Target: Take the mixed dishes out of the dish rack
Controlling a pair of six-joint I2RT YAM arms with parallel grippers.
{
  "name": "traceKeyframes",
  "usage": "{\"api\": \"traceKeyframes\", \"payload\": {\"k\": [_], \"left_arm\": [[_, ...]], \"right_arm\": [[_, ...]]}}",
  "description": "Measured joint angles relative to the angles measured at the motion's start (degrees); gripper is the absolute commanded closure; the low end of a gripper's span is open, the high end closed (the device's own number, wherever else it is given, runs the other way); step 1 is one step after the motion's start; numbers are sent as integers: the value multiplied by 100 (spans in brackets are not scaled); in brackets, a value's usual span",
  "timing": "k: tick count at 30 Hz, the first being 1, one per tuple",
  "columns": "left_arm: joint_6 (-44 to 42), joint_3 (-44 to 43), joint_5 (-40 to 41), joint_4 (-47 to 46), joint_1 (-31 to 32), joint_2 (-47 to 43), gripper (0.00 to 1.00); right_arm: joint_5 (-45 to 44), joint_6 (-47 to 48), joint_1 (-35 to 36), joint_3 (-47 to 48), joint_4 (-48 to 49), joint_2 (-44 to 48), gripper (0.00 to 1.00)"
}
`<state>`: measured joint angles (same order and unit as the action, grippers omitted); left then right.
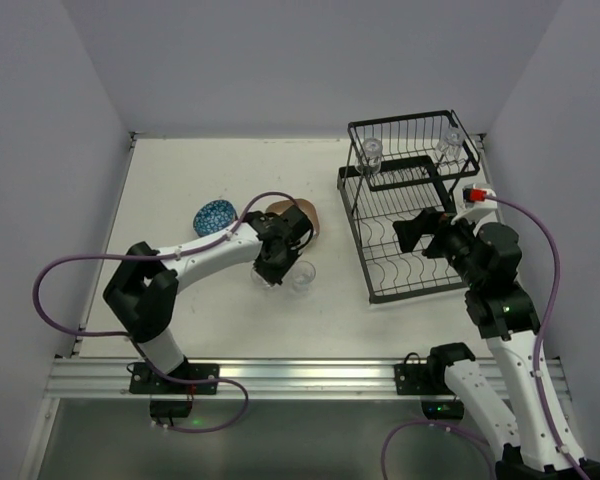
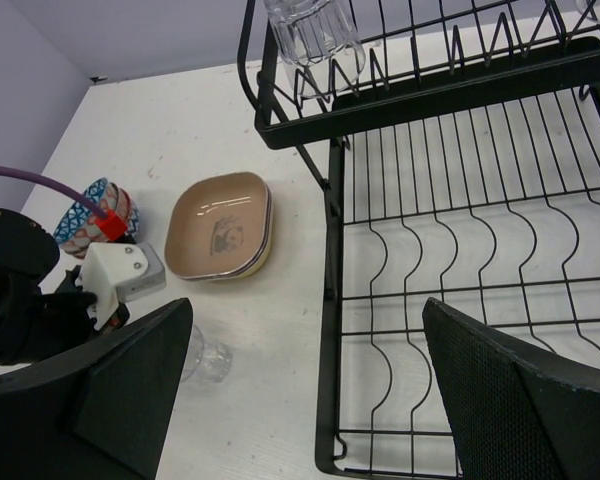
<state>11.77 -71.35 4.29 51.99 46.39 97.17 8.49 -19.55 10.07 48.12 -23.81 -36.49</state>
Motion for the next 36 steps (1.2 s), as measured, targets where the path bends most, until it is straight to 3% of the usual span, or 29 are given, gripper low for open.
{"api": "traceKeyframes", "payload": {"k": [5,8,9,16,17,18,22,29,33,36], "left_arm": [[-52,-2,-9,2,26,48,81],[-70,-20,4,20,31,52,67],[-70,-35,20,37,31,55,58],[-24,-299,348,155,31,-85,25],[-2,-341,402,153,31,-184,9],[-7,-372,466,133,31,-313,0],[127,-422,876,-48,31,-1239,0],[409,138,2105,-946,28,-3888,0],[518,872,2509,-1137,26,-4944,0],[649,1650,2719,-1224,26,-5261,0]], "right_arm": [[0,15,0,0,0,-26,1],[2,17,0,0,0,-26,1],[2,17,0,0,0,-26,1],[-2,39,0,0,0,-66,1],[-7,37,0,-2,0,-74,1],[-28,35,0,-2,0,-87,1],[-341,-105,0,-2,55,-87,1],[-811,-688,0,111,444,-177,1],[-1740,-984,0,1373,98,-1132,1],[-2675,-1169,0,2553,50,-2197,1]]}}
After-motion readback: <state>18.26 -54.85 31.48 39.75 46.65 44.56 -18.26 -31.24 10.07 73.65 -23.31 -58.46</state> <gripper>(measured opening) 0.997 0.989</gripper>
